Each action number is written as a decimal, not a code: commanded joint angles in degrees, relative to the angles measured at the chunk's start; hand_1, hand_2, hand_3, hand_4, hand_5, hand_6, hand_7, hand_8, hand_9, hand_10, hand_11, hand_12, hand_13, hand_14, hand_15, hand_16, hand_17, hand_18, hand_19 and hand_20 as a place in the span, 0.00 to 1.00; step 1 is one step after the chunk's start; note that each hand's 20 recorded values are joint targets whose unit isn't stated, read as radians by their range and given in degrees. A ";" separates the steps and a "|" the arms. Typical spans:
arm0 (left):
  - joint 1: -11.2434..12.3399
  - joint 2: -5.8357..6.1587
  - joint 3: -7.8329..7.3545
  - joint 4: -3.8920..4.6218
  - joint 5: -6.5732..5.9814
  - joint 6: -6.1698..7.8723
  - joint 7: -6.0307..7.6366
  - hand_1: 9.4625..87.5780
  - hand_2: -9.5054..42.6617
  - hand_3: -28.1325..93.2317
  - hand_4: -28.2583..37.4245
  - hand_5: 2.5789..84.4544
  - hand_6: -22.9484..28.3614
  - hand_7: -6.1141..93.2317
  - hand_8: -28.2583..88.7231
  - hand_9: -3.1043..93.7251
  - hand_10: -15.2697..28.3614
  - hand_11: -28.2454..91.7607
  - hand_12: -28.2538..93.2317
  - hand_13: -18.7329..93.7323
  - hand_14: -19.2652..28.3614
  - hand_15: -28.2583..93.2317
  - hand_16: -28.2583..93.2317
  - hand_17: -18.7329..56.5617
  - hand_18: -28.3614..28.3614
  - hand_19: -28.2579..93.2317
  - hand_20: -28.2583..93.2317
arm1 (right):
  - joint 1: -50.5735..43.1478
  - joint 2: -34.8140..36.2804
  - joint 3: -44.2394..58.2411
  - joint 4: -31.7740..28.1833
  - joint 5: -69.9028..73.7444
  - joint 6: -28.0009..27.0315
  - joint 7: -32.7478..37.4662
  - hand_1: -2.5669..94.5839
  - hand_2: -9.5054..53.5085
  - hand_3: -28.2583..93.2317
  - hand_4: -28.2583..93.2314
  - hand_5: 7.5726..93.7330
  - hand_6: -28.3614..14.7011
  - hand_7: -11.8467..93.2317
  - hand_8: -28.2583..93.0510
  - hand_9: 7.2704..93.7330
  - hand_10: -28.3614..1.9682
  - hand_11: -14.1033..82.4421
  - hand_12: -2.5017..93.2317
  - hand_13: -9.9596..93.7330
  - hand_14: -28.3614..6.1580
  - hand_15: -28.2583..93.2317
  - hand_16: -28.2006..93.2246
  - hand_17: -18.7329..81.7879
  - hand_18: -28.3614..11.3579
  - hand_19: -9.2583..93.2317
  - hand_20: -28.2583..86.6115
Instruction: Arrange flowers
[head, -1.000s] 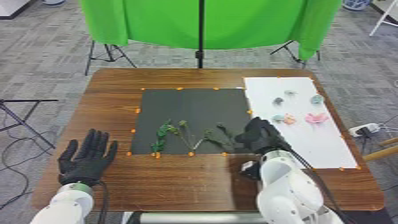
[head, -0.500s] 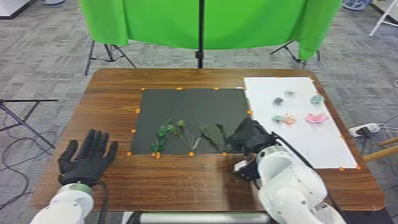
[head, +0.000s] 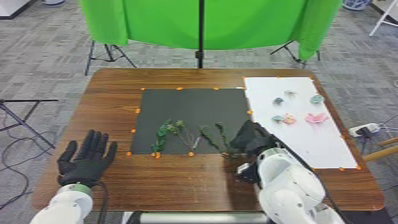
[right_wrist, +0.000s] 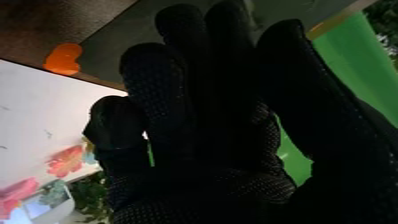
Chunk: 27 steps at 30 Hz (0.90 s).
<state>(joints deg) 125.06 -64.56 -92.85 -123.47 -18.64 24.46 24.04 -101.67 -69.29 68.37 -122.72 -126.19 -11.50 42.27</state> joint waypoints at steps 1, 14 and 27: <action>1.48 -0.93 0.57 1.39 -0.44 1.38 -0.39 0.25 0.49 0.91 0.00 0.61 0.67 0.22 0.15 0.49 0.73 0.50 0.33 0.45 0.77 0.65 0.15 0.15 0.76 0.60 0.38 | -0.22 1.94 0.02 1.79 -5.40 17.50 -6.65 0.49 0.00 0.86 0.04 0.82 0.56 0.30 0.30 0.82 0.35 0.41 0.24 0.80 0.45 0.79 0.47 0.58 0.04 1.00 0.69; 1.96 -0.44 0.81 1.55 2.24 -3.26 -0.43 0.25 0.49 0.91 0.00 0.59 0.67 0.21 0.15 0.48 0.72 0.50 0.33 0.45 0.76 0.65 0.15 0.15 0.76 0.59 0.38 | 1.52 8.47 9.78 10.02 -17.30 12.59 -14.65 0.49 0.00 0.94 0.00 0.57 0.57 0.30 0.12 0.51 0.38 0.32 0.20 0.61 0.43 0.80 0.43 0.49 0.13 0.98 0.64; 1.08 -0.33 1.46 2.38 6.20 -5.52 -2.04 0.25 0.49 0.91 0.00 0.58 0.66 0.20 0.15 0.48 0.72 0.49 0.33 0.44 0.76 0.64 0.15 0.15 0.75 0.59 0.38 | 5.51 7.78 6.81 20.19 -20.67 13.59 -14.80 0.53 0.00 0.90 0.00 0.56 0.60 0.29 0.12 0.54 0.48 0.31 0.19 0.65 0.49 0.77 0.45 0.52 0.13 0.98 0.63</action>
<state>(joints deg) 125.57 -64.76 -92.21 -122.33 -15.58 20.61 23.32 -97.29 -60.91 76.57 -104.66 -146.21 0.72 26.98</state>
